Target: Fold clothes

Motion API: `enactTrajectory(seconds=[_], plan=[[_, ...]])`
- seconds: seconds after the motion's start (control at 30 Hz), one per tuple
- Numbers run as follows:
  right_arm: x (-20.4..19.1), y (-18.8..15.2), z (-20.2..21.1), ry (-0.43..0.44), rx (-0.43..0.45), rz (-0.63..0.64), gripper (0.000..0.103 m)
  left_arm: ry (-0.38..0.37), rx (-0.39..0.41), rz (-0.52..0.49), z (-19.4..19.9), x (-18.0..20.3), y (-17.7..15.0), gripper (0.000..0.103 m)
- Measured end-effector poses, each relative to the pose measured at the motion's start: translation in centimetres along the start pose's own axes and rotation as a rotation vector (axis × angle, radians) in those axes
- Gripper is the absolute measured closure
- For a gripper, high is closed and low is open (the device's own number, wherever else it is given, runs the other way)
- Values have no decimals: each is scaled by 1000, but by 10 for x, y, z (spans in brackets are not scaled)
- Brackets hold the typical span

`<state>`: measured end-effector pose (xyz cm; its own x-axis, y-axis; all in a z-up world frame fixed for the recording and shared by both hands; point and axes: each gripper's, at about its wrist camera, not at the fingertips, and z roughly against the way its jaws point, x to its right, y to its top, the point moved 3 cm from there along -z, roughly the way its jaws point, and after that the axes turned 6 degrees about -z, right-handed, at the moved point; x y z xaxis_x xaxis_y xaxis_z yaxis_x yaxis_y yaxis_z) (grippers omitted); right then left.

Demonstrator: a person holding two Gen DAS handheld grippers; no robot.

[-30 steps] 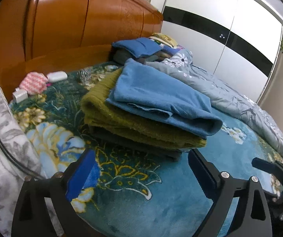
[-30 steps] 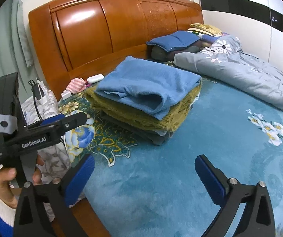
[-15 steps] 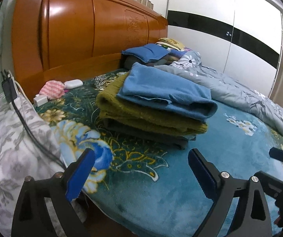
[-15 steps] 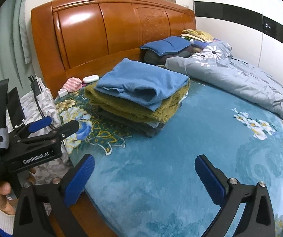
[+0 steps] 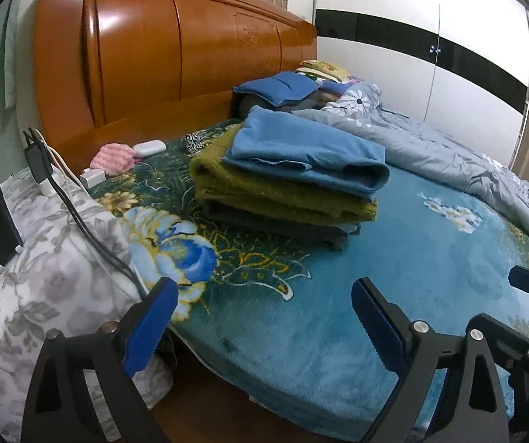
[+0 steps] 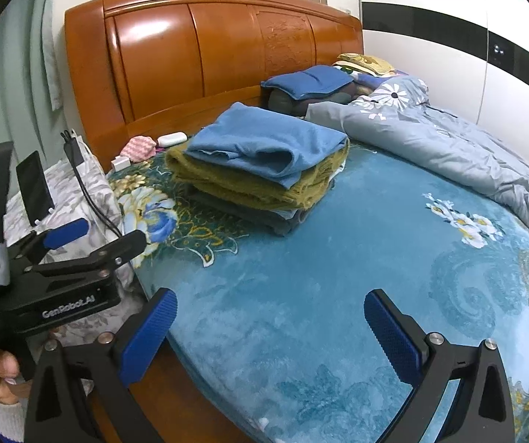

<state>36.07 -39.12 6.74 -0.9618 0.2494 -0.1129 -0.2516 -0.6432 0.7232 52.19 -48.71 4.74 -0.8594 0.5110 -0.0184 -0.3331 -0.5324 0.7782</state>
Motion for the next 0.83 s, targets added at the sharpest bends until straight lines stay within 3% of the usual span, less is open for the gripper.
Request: enactTrajectory(seconds=[0.83], plan=[[9,5,14,-1,18,-34,0,7,31,-23,12,22,14,7]])
